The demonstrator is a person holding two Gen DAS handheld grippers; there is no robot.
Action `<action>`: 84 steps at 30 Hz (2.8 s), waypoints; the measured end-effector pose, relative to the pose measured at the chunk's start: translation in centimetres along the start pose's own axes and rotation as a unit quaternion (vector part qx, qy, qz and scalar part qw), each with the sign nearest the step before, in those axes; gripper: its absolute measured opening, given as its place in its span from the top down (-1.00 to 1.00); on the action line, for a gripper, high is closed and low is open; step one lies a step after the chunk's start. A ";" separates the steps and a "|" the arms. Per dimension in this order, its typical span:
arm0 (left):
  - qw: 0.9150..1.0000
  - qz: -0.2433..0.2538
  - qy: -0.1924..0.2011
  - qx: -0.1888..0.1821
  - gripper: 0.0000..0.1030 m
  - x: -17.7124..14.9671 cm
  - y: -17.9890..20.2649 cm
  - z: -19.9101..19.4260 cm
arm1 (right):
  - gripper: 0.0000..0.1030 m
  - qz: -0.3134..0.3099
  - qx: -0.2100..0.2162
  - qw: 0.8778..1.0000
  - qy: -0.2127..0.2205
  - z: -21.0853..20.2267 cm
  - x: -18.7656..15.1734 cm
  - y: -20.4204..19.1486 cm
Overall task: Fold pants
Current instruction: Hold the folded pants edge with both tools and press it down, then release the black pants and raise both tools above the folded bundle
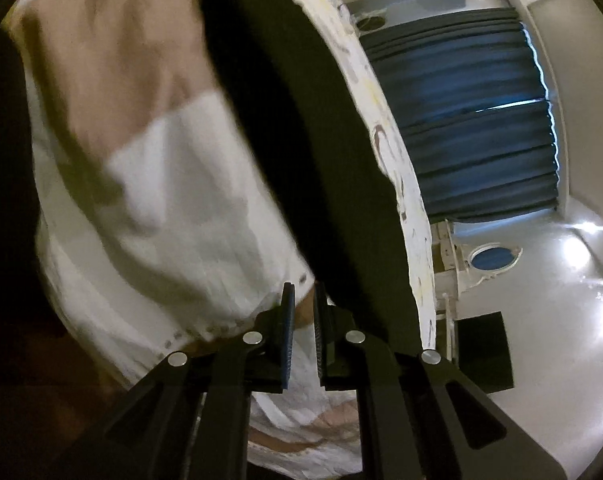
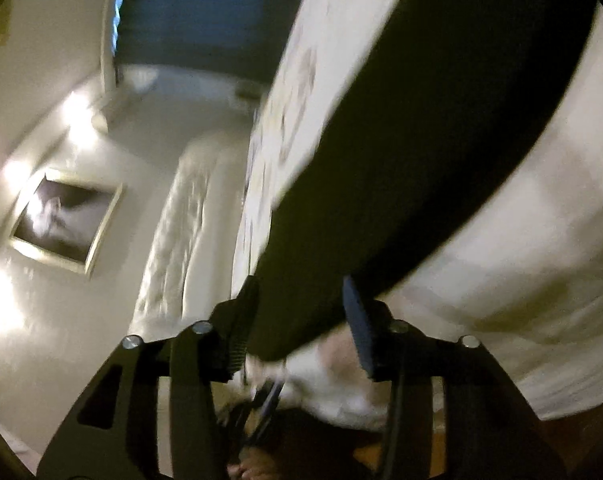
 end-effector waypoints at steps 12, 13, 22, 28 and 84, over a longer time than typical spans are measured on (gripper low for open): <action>0.990 0.131 0.051 0.001 -0.39 4.2 6.0 2.4 | -0.18 0.060 -0.117 0.957 0.260 -19.0 16.6 10.3; 0.988 0.141 0.055 0.001 -0.49 4.2 6.6 2.6 | -0.22 0.064 -0.123 0.956 0.257 -19.0 17.2 11.0; 0.945 0.278 0.120 0.128 -0.68 9.9 8.5 4.3 | -0.24 0.049 -0.126 0.959 0.248 -16.7 21.0 11.8; 0.913 0.330 0.101 0.216 -0.69 12.4 5.6 7.0 | 0.08 0.019 -0.161 0.959 0.232 -16.0 21.6 11.5; 0.880 0.419 0.142 0.172 -0.91 11.2 3.9 7.5 | 0.67 -0.131 -0.076 0.985 0.079 -1.8 12.4 -4.1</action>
Point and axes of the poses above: each gripper's, at about its wrist camera, not at the fingertips, and z roughly the way its jaws point, y to its right, x to its top, the point moved 8 cm from there along z, roughly the way its jaws point, and after that the axes turned 5 degrees about x, right-handed, at the moved point
